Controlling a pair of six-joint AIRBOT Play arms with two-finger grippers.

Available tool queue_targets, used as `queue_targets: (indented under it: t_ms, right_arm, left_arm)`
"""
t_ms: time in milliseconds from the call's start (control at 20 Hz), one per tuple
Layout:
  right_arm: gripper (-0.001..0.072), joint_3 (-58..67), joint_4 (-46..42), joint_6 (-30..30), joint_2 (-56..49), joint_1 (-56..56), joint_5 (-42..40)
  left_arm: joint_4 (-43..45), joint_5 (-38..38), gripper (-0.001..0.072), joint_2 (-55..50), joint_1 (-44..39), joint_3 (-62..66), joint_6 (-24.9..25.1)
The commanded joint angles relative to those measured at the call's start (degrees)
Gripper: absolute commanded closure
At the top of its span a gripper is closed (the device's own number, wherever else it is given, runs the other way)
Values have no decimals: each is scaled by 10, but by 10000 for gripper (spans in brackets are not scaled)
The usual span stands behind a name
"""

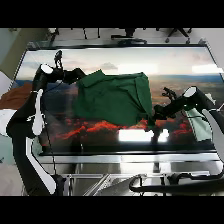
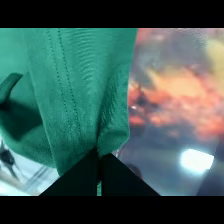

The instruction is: Fold the shirts.

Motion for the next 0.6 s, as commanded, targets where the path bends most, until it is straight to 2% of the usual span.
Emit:
queue_targets:
  t_ms: [0, 50, 100, 200, 300, 450, 550]
  right_arm:
    - [681, -15, -2, 8, 14, -14, -39]
    - [564, -14, -2, 8, 14, -23, -40]
    - [354, -14, -2, -1, 14, -30, -37]
    - [189, -14, -1, -16, 14, -37, -21]
    - [87, -14, -2, -28, 15, -37, 14]
    - [87, -15, 11, -34, 21, -27, 58]
    - [86, -15, 38, -51, 28, -14, 65]
  left_arm:
    - [1, -155, 39, 15, 44, 22, -33]
    - [0, -188, 39, 35, 59, -4, -35]
    - [8, -217, 39, 59, 70, -45, -35]
    - [35, -243, 39, 106, 79, -147, -34]
    - [31, -220, 39, 158, 76, -276, -11]
    - [28, -136, 39, 225, 60, -444, 13]
    - [27, -69, 39, 253, 44, -504, 21]
